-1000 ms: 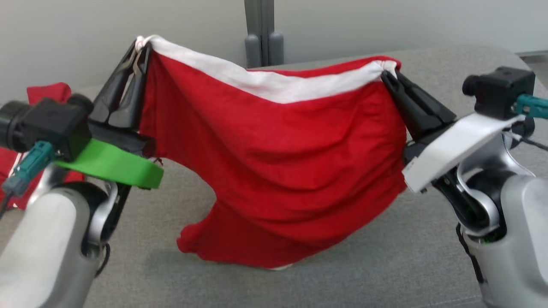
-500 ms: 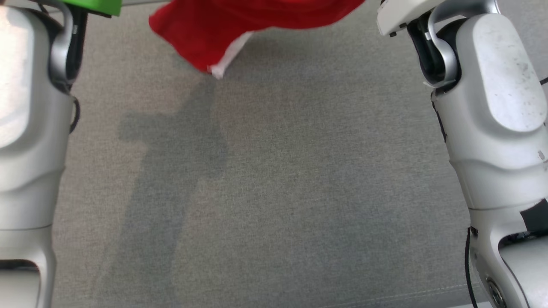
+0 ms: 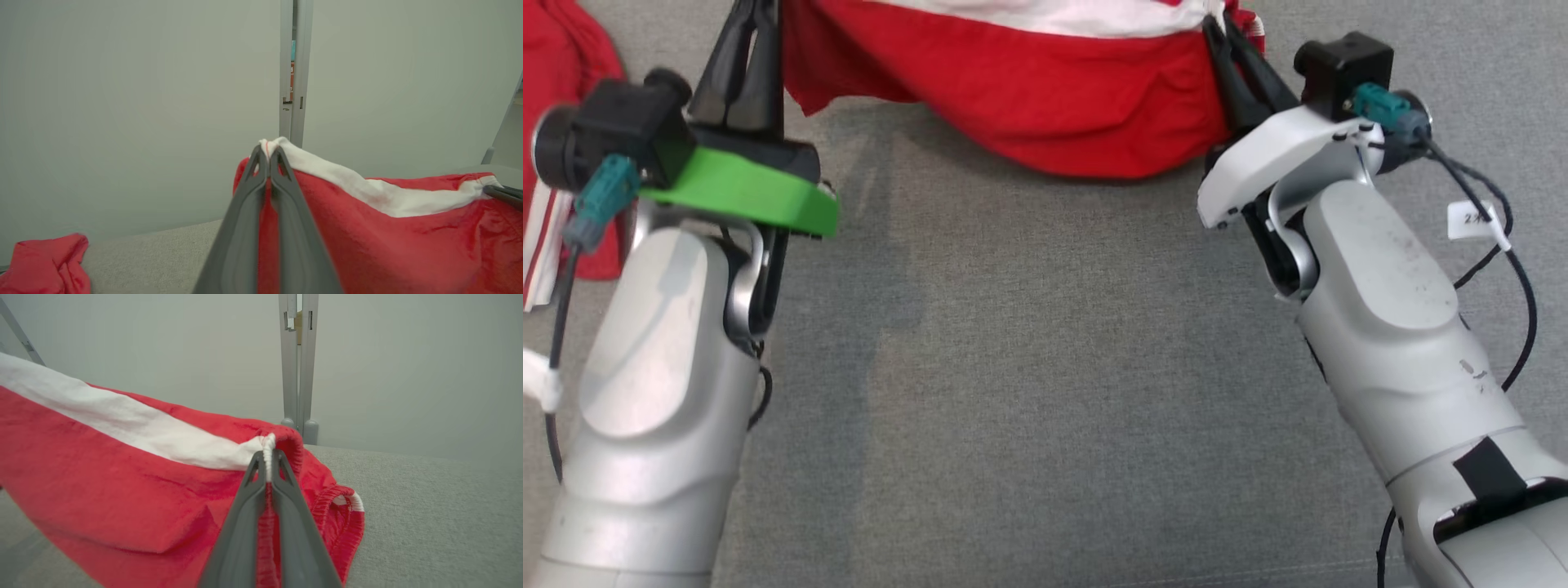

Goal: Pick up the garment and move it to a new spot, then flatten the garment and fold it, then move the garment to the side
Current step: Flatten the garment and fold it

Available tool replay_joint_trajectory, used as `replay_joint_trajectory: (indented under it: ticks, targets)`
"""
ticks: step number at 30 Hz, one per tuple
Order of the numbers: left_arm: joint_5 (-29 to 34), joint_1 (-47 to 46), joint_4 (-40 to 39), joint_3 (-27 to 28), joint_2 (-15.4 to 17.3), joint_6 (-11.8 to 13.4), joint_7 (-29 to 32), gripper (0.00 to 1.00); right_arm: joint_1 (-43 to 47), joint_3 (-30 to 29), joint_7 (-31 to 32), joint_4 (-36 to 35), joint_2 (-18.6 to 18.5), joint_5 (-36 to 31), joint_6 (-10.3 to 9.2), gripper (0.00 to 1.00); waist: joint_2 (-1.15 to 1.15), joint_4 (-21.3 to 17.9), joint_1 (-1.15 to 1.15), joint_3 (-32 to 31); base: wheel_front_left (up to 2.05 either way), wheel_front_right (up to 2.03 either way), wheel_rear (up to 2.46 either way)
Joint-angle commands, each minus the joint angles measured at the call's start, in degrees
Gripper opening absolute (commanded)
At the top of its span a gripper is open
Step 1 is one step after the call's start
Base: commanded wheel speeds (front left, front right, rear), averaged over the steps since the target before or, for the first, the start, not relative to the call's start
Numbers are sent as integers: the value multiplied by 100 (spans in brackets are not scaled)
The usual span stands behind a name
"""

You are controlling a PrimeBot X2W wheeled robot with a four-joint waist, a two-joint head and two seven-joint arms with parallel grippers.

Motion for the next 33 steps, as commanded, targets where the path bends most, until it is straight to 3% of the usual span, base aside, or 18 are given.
replay_joint_trajectory:
  ticks: [1,10,17,25,33]
  targets:
    - [37,184,-133,89,-46,-30,-18,0,125,34,-76,26,-16,58,0,0,0,-16,-1,-78,0,0,0]
    - [215,1095,-693,327,-194,-79,-11,0,620,162,-180,-269,-18,504,0,0,0,-38,-1,-503,0,0,0]
    - [321,2094,-1393,485,-313,-105,-11,0,1502,261,-182,-966,-134,716,0,0,0,19,-1,-1129,0,0,0]
    - [316,3583,-2274,386,-491,94,-1,0,3059,99,149,-2374,-374,702,0,0,0,154,-1,-1986,0,0,0]
    - [254,4794,-3454,236,-387,314,417,0,4937,-239,1168,-4461,-524,433,0,0,0,104,-1,-2394,0,0,0]
